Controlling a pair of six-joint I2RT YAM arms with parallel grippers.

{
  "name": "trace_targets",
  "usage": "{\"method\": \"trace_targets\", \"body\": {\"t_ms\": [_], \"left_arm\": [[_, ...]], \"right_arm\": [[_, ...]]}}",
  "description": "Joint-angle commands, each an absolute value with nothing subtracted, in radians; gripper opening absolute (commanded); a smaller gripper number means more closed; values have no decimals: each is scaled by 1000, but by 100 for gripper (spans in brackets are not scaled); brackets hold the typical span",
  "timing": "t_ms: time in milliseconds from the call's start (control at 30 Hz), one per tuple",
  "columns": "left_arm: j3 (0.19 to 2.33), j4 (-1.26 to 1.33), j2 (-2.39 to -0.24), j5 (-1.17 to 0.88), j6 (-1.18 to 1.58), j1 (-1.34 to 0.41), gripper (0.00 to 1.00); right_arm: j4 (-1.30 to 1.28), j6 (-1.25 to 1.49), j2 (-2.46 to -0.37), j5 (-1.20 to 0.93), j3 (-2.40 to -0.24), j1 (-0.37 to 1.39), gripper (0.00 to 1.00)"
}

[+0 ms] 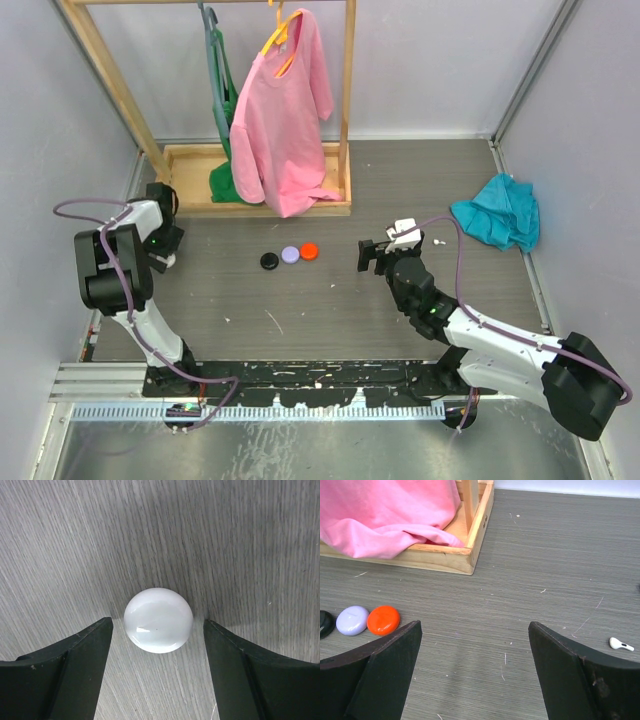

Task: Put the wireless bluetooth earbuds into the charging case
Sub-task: Pick up the charging case at the center of the board.

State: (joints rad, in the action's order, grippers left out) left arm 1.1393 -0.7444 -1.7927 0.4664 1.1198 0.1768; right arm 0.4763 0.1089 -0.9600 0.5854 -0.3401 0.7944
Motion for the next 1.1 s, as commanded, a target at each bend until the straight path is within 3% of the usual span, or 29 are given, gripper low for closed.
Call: {"method": "trace_targets", "body": {"t_ms": [0,167,500,767,1067], "left_arm": [[1136,-735,-1816,501,1151,204,73],[1090,-703,-1809,466,1132,225,65],[968,-608,-1683,316,953,225,38],[807,-510,-1523,182,810,184,35],[693,-422,-1358,169,716,-39,35]], "right_arm": [[502,119,-949,604,-350,792,93],[503,117,-951,603,-351,792,93],[502,119,-962,593,-356,792,93],[497,127,-999,561,-369,791,93],[504,141,-1059,477,-391,791,94]]}}
